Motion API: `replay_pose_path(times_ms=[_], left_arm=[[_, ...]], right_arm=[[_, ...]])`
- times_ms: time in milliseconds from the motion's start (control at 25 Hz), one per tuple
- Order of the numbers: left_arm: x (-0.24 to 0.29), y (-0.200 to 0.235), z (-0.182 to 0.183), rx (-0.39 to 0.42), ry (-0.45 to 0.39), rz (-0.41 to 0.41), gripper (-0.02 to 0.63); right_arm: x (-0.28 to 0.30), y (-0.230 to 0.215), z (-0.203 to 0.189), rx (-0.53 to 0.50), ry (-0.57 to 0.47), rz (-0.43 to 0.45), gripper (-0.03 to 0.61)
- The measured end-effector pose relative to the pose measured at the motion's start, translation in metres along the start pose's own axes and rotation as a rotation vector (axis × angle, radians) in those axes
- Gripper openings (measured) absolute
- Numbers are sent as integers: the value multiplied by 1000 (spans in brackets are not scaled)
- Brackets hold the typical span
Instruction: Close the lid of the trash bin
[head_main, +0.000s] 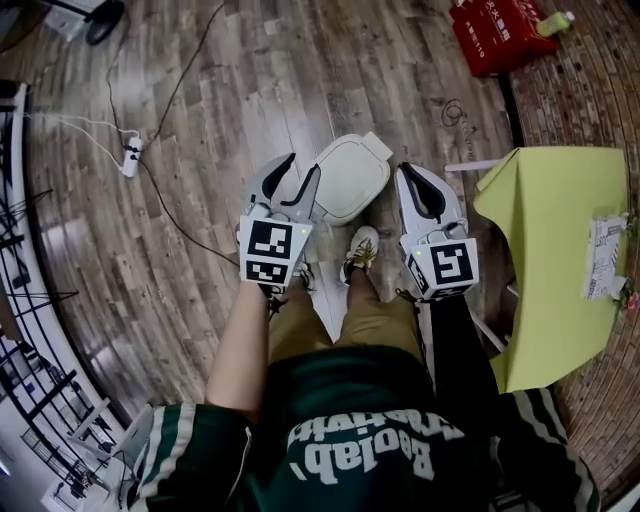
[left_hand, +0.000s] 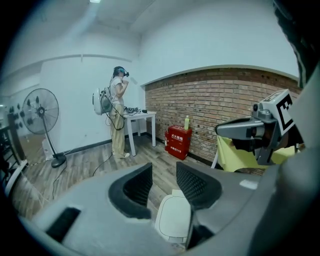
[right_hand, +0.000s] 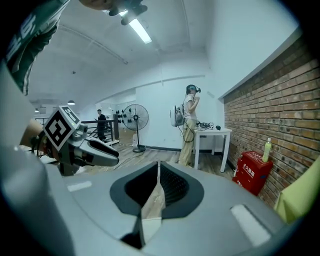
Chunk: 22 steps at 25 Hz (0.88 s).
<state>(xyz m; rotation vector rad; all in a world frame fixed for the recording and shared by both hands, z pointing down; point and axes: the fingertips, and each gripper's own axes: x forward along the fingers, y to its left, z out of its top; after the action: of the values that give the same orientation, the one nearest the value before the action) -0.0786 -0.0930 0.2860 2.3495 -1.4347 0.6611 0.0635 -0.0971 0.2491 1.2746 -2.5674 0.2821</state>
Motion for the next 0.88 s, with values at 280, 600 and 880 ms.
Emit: replay_pose_path(times_ms=[280,600,880], left_arm=[[-29,-4,52,-5,-81,2,147],[-54,-6,103,39,-154,9,146],[-73,2,133,35,-203,15,108]], right_arm=[[-17,0,44,-21,-52,-17,29],[-27,0,83,-43,-93,-27,14],[-34,1,117,-65,-136,-25,14]])
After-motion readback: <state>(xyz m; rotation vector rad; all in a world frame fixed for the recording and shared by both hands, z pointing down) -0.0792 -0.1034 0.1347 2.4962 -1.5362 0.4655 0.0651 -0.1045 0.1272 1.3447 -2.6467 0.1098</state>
